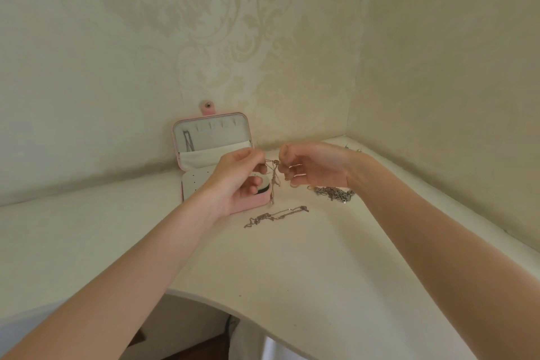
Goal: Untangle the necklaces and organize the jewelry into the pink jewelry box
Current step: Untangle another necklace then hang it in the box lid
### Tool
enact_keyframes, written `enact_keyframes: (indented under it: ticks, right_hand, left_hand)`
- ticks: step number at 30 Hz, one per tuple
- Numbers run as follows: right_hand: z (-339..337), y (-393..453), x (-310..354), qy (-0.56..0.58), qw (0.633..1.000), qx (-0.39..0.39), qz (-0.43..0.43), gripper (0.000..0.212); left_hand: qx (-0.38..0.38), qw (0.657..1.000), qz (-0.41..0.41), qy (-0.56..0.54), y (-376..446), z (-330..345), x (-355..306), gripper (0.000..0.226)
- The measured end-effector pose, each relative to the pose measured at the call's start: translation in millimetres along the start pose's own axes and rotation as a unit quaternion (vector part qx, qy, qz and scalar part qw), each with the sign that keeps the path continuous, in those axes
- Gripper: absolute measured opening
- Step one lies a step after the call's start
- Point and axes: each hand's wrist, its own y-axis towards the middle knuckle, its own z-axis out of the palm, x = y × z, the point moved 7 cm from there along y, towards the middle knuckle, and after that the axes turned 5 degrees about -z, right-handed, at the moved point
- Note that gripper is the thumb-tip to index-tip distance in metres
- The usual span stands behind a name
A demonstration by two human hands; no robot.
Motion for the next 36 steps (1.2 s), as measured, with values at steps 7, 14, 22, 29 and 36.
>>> enact_keyframes:
  ticks: [7, 14, 22, 29, 36]
  right_hand:
    - [-6.5, 11.3, 7.7, 0.028, 0.986, -0.142, -0.078, 0.034]
    - [-9.6, 13.2, 4.8, -0.018, 0.975, -0.213, -0.056, 0.026]
    - [-10.3, 13.4, 12.0, 0.023, 0.977, -0.2, -0.074, 0.025]
    - [-28.7, 3.1, 9.6, 0.023, 0.972, -0.23, -0.047, 0.02]
    - [-23.0, 3.0, 3.3, 0.182, 0.957, -0.222, -0.047, 0.013]
  left_hand:
    - [0.031, 0.988, -0.12, -0.089, 2.7, 8.3, 16.6, 0.01]
    - [-0.012, 0.988, -0.105, -0.11, 8.7, 5.8, 18.8, 0.015]
    - [-0.023, 0.995, -0.023, -0.099, 14.6, 4.5, 3.8, 0.016]
    - [-0.023, 0.997, -0.022, -0.065, 19.9, -11.0, 2.2, 0.018]
    - [0.05, 0.963, -0.082, -0.252, 23.9, -5.2, 11.1, 0.016]
